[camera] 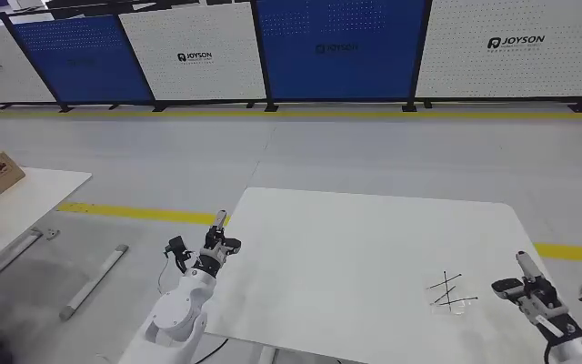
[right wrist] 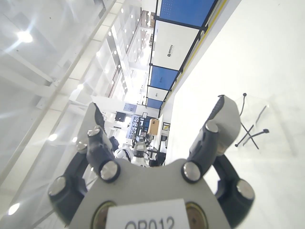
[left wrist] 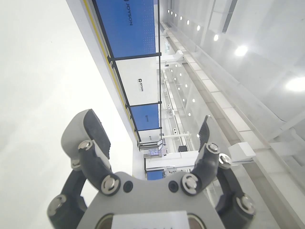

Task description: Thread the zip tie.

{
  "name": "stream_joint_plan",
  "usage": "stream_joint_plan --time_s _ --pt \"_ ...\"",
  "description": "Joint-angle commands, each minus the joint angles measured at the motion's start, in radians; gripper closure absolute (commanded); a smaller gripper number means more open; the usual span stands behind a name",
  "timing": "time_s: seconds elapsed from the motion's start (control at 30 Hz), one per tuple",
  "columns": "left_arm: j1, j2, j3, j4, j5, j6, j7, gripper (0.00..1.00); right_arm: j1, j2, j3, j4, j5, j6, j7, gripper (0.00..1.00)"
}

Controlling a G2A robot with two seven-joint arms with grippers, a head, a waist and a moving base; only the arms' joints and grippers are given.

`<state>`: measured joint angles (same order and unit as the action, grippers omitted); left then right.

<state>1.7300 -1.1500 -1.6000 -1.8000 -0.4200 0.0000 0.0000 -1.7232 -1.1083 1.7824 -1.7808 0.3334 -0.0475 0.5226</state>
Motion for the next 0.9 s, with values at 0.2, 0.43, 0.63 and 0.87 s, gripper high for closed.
stream_joint_plan --time_s 0.2,0.43,0.63,0.87 --pt "0.0 0.0 0.0 0.0 0.0 0.0 0.0 0.0 0.055 0.016 0.025 0.046 0.009 0.052 0.197 0.0" --pt "0.0 0.0 0.0 0.0 0.0 0.0 0.0 0.0 0.229 0.065 0.065 0.189 -0.129 0.185 0.566 0.0" --pt "0.0 0.0 0.0 0.0 0.0 0.0 0.0 0.0 0.337 0.092 0.027 0.301 -0.274 0.231 0.674 0.0" --pt "0.0 0.0 0.0 0.0 0.0 0.0 0.0 0.0 0.343 0.094 0.025 0.311 -0.277 0.232 0.675 0.0"
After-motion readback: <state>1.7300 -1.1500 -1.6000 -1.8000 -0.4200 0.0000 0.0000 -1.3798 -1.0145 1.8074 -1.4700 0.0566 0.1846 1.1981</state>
